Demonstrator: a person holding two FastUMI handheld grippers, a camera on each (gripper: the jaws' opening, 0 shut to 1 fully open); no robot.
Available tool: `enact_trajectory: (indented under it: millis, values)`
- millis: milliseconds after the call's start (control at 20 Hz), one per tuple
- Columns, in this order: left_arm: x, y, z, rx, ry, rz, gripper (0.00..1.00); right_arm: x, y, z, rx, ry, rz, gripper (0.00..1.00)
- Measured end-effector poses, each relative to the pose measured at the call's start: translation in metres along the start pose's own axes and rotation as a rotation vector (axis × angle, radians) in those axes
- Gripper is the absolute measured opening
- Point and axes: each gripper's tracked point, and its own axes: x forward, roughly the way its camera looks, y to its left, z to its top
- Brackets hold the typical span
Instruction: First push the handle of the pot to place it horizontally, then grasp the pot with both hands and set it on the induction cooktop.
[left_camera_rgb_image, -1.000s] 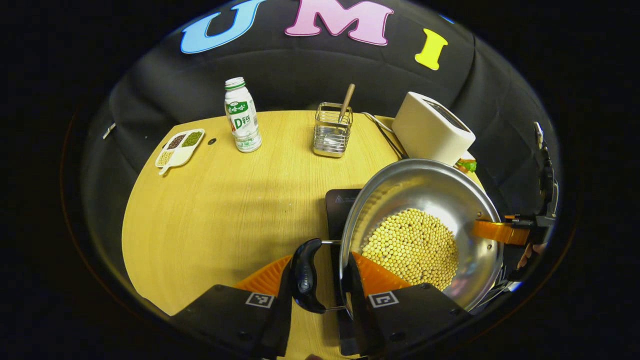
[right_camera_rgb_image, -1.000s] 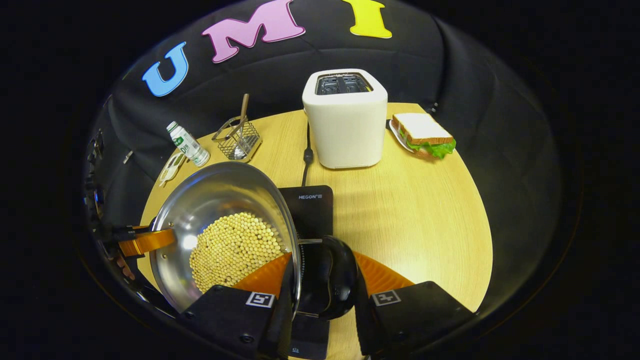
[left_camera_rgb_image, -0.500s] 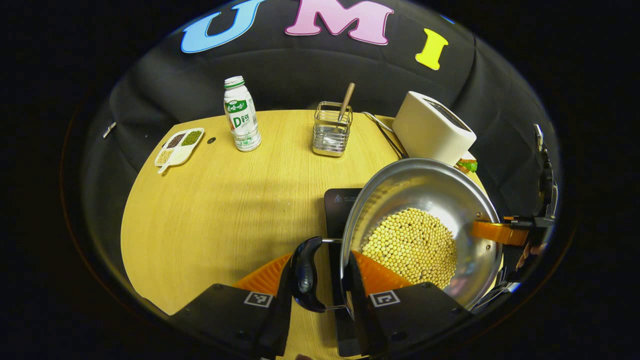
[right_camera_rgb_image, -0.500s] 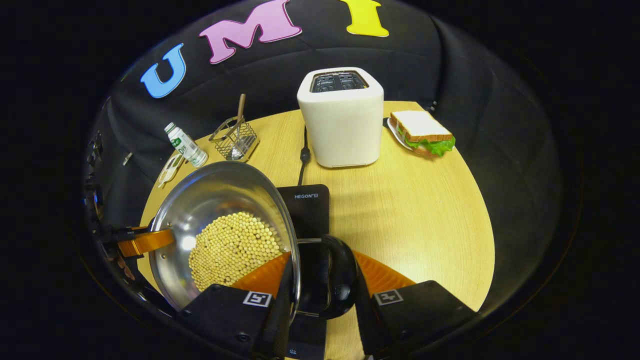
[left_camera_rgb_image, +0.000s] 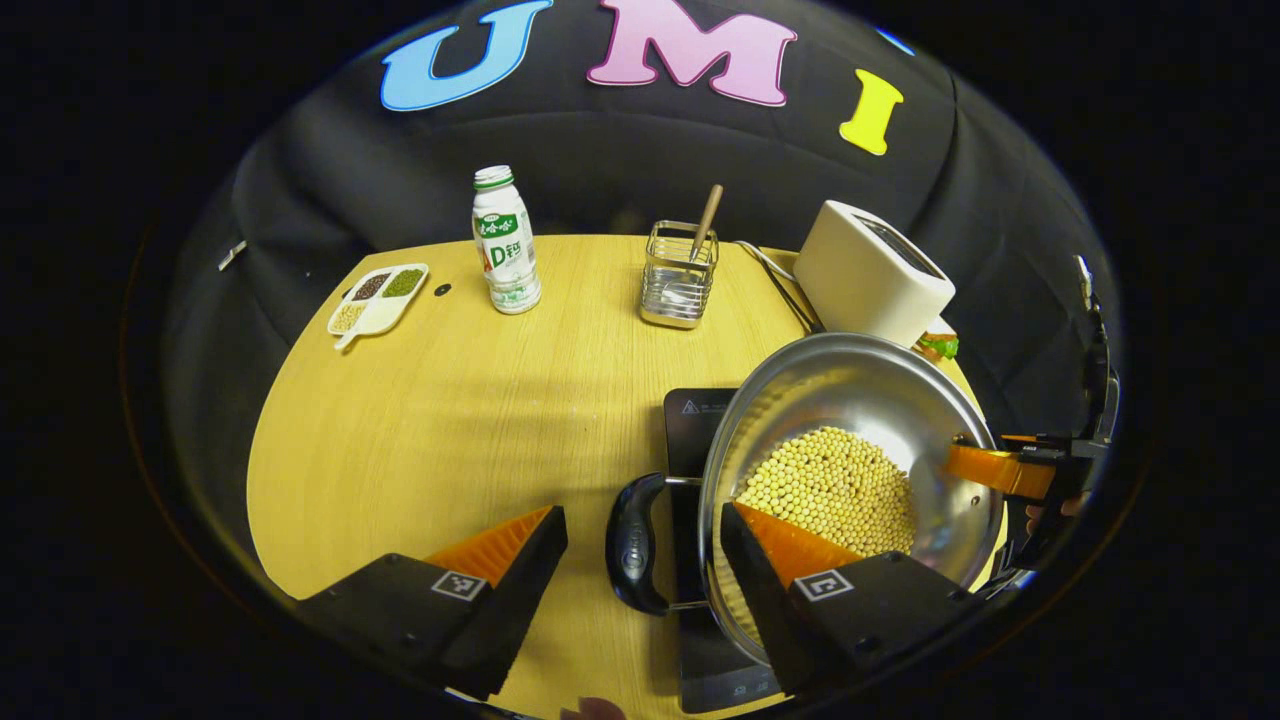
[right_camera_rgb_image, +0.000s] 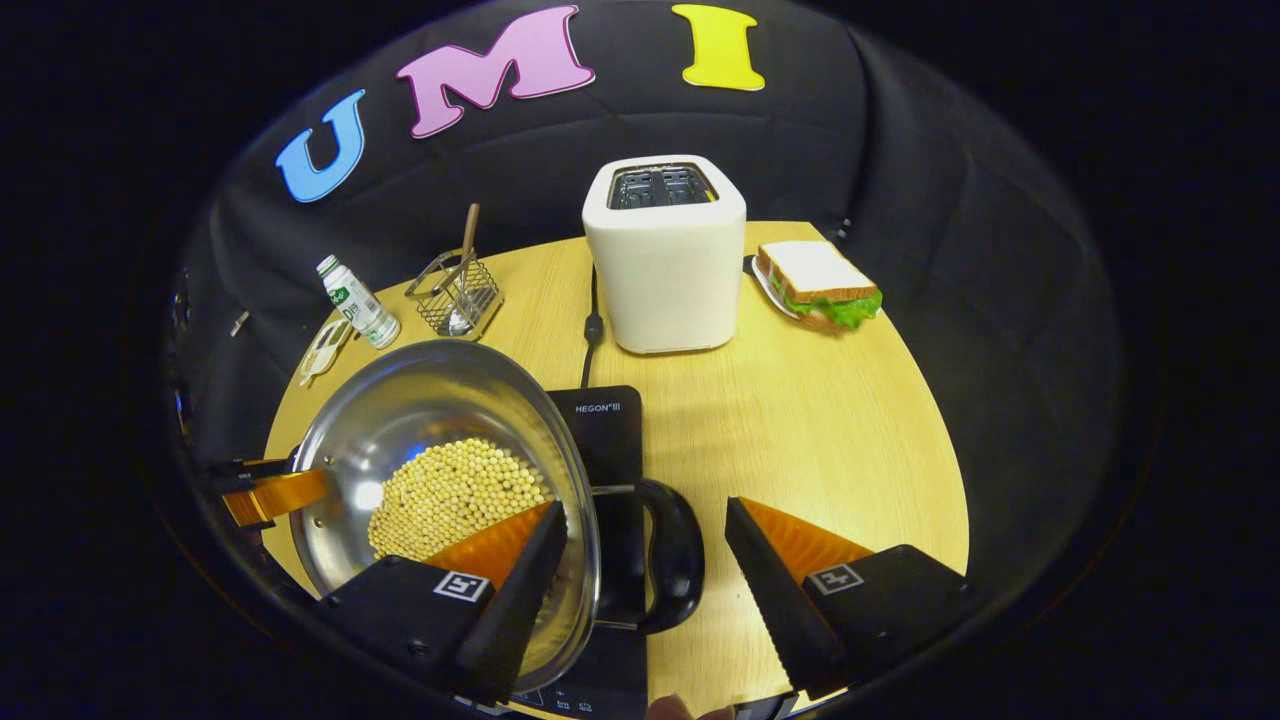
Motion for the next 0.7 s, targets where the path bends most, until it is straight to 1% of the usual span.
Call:
enact_trajectory:
  millis: [100,300,400,550,700]
  values:
    - [-0.013,-0.004,0.008,0.005,-0.037,-0.012,0.96,-0.012,0.0,0.009,0.004,-0.035,-0.011,0.99]
    - [-0.052,-0.01,0.034,0.033,-0.156,-0.019,0.96,-0.055,0.006,0.045,-0.021,-0.179,-0.026,0.99]
    - [-0.074,-0.013,0.046,0.031,-0.206,-0.03,0.95,-0.08,0.011,0.063,-0.045,-0.251,-0.034,0.99]
    - [-0.113,-0.016,0.073,0.028,-0.325,-0.049,0.95,-0.125,0.019,0.087,-0.061,-0.342,-0.032,0.99]
    - [-0.155,-0.014,0.09,0.062,-0.44,-0.044,0.96,-0.162,0.025,0.106,-0.072,-0.434,-0.038,0.99]
